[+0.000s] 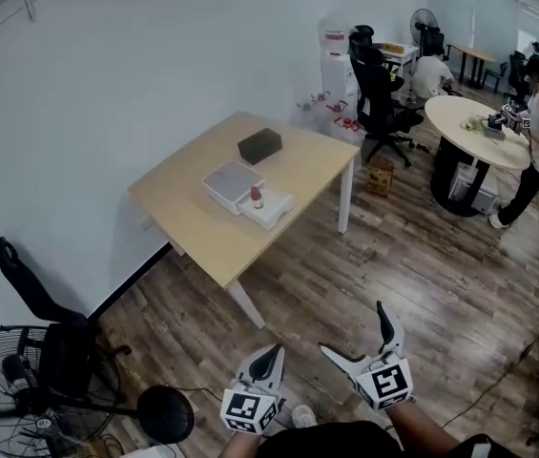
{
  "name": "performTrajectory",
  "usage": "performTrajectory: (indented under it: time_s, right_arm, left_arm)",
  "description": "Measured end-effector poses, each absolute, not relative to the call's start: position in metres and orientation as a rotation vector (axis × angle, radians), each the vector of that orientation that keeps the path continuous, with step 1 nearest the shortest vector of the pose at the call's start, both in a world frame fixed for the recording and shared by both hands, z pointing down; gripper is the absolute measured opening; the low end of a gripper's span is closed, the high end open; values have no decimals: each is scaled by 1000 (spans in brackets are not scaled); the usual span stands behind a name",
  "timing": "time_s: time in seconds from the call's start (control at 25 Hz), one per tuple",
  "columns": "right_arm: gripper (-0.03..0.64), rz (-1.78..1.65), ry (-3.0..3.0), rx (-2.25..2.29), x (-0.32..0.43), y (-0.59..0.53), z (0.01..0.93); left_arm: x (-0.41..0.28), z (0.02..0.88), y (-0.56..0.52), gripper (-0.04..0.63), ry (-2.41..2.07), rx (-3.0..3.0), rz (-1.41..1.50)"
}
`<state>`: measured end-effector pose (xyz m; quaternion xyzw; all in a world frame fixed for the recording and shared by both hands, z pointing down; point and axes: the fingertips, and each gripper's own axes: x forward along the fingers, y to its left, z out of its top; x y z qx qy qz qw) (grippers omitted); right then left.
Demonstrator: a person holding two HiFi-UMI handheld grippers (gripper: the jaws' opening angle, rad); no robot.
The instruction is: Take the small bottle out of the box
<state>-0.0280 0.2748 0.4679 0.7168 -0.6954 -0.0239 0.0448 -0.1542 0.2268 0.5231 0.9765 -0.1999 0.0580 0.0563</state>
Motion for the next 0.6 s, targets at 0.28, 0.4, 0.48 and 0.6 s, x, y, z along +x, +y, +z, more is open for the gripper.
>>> performTrajectory:
  time_s: [0.28,0.4,0.48,0.6]
  right_arm:
    - [589,-39,-2084,2206,-26,242,479]
    - [589,-8,-2088,2192,-20,229,487]
    - [589,10,-2083,2189,-10,218,494]
    - [589,31,-2089,2179,8,196,498]
  left_arm:
    - [-166,525,186,12,-606,2973,179]
    - [-164,536,169,12,-622,2954,197]
    - [-157,542,159,12,-623,2949,214]
    - [-141,546,141,12,-626,2949,232]
